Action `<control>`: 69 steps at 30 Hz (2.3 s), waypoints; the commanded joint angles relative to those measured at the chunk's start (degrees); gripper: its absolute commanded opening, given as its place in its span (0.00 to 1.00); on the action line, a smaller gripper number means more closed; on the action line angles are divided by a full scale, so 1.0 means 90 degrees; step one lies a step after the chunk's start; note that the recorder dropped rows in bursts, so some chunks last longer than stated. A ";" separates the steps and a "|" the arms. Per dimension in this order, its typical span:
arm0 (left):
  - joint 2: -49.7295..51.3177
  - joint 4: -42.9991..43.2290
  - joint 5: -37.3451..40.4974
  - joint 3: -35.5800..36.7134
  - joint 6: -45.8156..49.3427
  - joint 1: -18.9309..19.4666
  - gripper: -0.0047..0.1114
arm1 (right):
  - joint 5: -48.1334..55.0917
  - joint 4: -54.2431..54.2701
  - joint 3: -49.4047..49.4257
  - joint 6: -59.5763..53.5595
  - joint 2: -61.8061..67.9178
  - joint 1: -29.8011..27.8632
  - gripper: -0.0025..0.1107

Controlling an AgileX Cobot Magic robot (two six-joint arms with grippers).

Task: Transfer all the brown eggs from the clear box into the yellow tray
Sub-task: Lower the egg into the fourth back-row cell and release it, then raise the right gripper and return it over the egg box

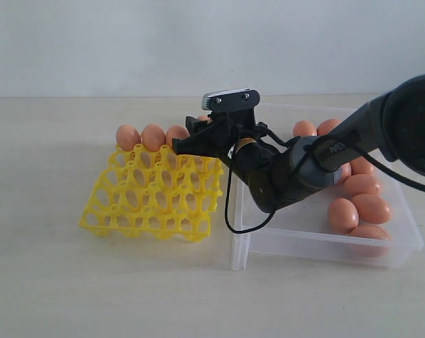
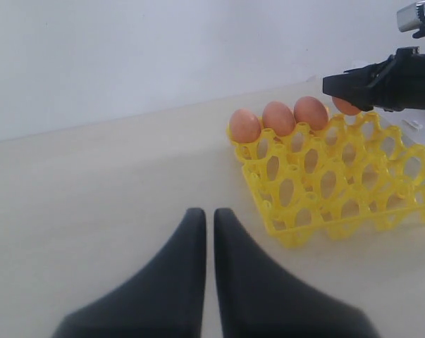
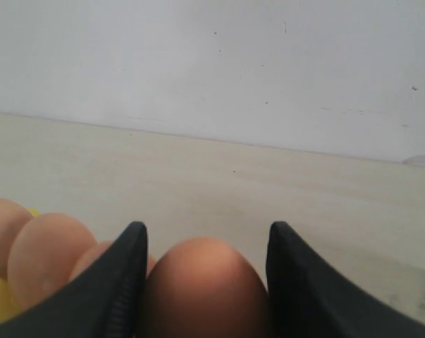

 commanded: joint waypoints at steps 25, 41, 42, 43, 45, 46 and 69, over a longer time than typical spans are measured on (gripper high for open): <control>-0.0019 0.0010 -0.0026 0.0024 0.0001 -0.0038 0.07 | 0.0053 -0.0226 -0.0029 -0.0063 -0.0105 -0.0075 0.43; -0.0019 0.0010 -0.0026 0.0024 0.0001 -0.0038 0.07 | 0.6088 -0.0318 -0.0017 -0.0753 -0.2789 -0.0048 0.02; -0.0019 0.0010 -0.0026 0.0024 0.0001 -0.0038 0.07 | 0.6423 -0.0390 -0.0017 -0.0853 -0.2878 -0.0048 0.02; -0.0019 0.0010 -0.0026 0.0024 0.0001 -0.0038 0.07 | 0.6686 -0.0453 -0.0017 -0.0871 -0.2944 -0.0048 0.02; -0.0019 0.0010 -0.0026 0.0024 0.0001 -0.0038 0.07 | 0.7257 -0.0631 -0.0017 -0.0871 -0.3101 -0.0059 0.02; -0.0019 0.0010 -0.0026 0.0024 0.0001 -0.0038 0.07 | 0.7730 -0.0931 -0.0017 -0.0871 -0.3213 -0.0059 0.02; -0.0019 0.0010 -0.0026 0.0024 0.0001 -0.0038 0.07 | 0.9845 -0.2679 -0.0017 0.0053 -0.3337 -0.1401 0.02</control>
